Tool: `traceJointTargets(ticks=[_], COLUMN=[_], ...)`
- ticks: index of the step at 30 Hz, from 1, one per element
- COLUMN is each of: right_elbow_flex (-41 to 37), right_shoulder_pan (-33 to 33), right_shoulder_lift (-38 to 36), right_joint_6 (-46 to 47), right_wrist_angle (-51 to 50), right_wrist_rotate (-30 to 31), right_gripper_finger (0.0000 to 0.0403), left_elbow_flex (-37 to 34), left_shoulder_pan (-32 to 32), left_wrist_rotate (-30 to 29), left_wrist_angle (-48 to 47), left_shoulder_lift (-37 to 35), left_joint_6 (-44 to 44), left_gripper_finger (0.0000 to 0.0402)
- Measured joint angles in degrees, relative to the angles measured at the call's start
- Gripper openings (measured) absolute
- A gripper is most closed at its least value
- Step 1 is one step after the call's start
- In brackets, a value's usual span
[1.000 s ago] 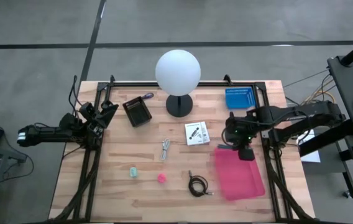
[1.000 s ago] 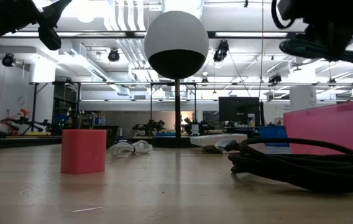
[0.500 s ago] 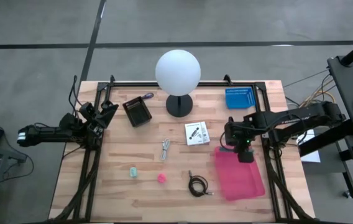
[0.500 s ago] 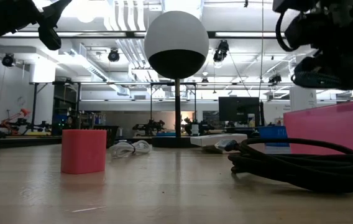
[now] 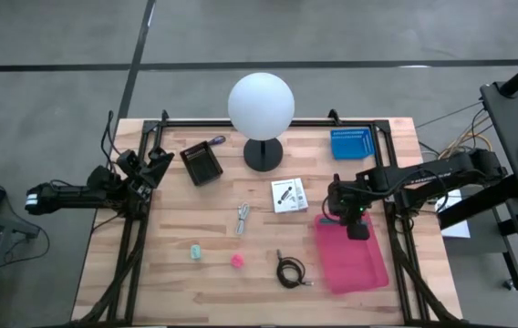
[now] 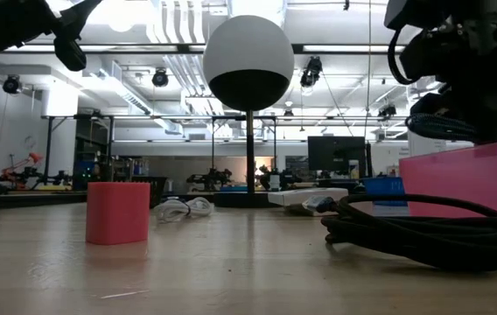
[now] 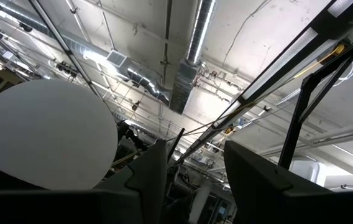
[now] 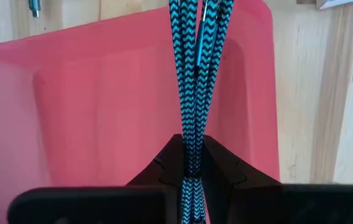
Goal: Pick and place items into bin
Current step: Put the blue charger cable into the pink bin
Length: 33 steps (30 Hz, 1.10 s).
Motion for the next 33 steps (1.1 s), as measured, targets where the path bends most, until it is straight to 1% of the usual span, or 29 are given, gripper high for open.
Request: traceJointTargets(ticks=[4, 14, 27, 33], right_elbow_flex=[-0.5, -2.0, -1.9, -1.7], right_shoulder_pan=[0.0, 0.0, 0.0, 0.0], right_shoulder_lift=[0.0, 1.1, 13.2, 17.0], right_joint_6=[-1.6, -1.7, -1.6, -1.6], right_wrist_angle=[0.0, 0.7, 0.7, 0.7], right_wrist_rotate=[0.0, 0.0, 0.4, 0.6], right_gripper_finger=[0.0025, 0.0025, 0.0025, 0.0025], left_elbow_flex=[0.0, -0.2, -0.8, -0.8], left_shoulder_pan=[0.0, 0.0, 0.0, 0.0], left_wrist_rotate=[0.0, 0.0, 0.0, 0.0], left_wrist_angle=[0.0, 0.0, 0.0, 0.0], left_shoulder_lift=[0.0, 0.0, 0.0, 0.0], left_joint_6=[0.0, 0.0, 0.0, 0.0], left_gripper_finger=[0.0144, 0.0144, 0.0144, 0.0144])
